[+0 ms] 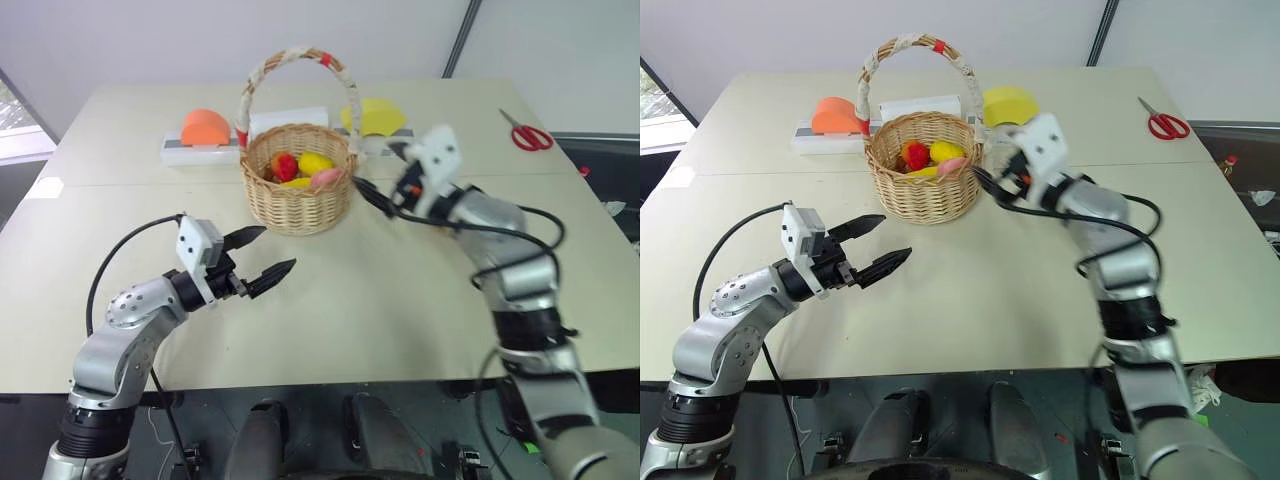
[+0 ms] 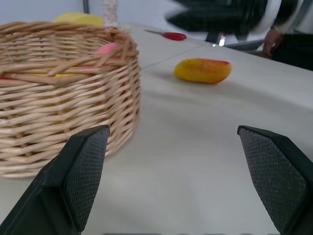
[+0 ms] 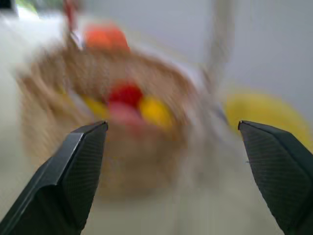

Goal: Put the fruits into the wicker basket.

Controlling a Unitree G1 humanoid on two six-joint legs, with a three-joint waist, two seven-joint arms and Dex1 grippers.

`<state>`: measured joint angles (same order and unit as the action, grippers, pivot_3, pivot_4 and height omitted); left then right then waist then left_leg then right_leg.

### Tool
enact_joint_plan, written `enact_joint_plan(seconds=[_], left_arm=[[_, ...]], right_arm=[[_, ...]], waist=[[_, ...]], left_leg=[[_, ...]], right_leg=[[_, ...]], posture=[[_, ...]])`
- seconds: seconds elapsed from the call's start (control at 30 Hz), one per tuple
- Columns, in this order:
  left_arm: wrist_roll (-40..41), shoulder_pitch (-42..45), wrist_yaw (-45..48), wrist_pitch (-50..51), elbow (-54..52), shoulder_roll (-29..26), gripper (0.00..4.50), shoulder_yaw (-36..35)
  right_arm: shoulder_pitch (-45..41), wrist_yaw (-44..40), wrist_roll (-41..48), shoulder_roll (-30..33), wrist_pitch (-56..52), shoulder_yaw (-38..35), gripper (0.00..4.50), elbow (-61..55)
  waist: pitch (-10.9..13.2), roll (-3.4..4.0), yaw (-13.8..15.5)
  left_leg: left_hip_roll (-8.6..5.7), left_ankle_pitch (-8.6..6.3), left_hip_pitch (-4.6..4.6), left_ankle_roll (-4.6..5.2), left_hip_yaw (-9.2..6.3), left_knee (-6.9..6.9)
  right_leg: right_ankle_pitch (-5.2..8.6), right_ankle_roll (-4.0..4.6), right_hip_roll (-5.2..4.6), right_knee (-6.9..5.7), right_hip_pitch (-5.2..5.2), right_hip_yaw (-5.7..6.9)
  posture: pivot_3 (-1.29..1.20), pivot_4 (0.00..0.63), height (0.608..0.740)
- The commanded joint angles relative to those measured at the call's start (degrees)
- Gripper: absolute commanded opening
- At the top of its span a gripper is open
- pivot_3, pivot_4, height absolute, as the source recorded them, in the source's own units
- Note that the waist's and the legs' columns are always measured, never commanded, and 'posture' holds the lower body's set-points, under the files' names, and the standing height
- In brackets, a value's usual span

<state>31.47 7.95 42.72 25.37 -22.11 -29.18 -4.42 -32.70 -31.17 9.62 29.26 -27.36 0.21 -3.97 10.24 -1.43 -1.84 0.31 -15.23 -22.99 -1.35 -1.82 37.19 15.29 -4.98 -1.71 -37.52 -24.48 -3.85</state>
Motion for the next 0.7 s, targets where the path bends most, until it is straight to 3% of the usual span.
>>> enact_joint_plan(seconds=[0.03, 0.13, 0.47, 0.57, 0.7], left_arm=[[-0.6, 1.2, 1.1, -1.6, -1.1, 0.4, 4.50, 2.1], [-1.8, 2.7, 2.0, -2.0, -0.2, 0.7, 4.50, 4.3], [-4.2, 4.1, 3.2, -3.4, 0.4, 0.7, 4.50, 7.1], [-4.5, 3.8, 3.1, -3.5, 0.2, 0.7, 4.50, 7.2], [-4.7, 3.2, 3.2, -3.7, 0.0, 0.7, 4.50, 6.8]], right_arm=[[1.4, 1.7, -5.0, 4.9, 1.7, -0.9, 4.45, 2.0], [1.9, 3.4, -12.1, 9.5, 7.1, 2.4, 4.45, 11.4], [-4.9, 2.3, -13.8, 6.5, 8.0, 4.0, 4.45, 28.3], [-5.9, 2.3, -14.1, 6.2, 9.7, 3.9, 3.64, 30.4], [-6.1, 2.7, -14.7, 6.3, 10.3, 3.4, 1.64, 29.6]], waist=[[0.0, 0.02, -0.6], [0.0, 0.02, -0.8], [0.0, 0.04, -0.7], [0.0, 0.04, -0.6], [0.0, 0.04, -0.6]], left_leg=[[0.02, 0.00, 0.03, 0.00, 0.04, -0.01], [0.09, 0.00, 0.15, 0.01, 0.11, -0.03], [0.27, 0.00, 0.33, 0.01, 0.27, -0.05], [0.27, 0.00, 0.33, 0.01, 0.26, -0.05], [0.28, 0.00, 0.32, 0.01, 0.23, -0.05]], right_leg=[[0.00, 0.00, 0.03, -0.01, 0.00, -0.03], [0.00, 0.01, 0.20, -0.04, 0.02, -0.08], [-0.02, 0.07, 0.60, -0.04, 0.13, -0.26], [-0.02, 0.07, 0.58, -0.04, 0.15, -0.26], [-0.02, 0.07, 0.57, -0.04, 0.15, -0.26]], posture=[[0.00, 0.150, 0.740], [0.00, 0.150, 0.740], [0.00, 0.150, 0.740], [0.00, 0.150, 0.740], [0.00, 0.150, 0.740]])
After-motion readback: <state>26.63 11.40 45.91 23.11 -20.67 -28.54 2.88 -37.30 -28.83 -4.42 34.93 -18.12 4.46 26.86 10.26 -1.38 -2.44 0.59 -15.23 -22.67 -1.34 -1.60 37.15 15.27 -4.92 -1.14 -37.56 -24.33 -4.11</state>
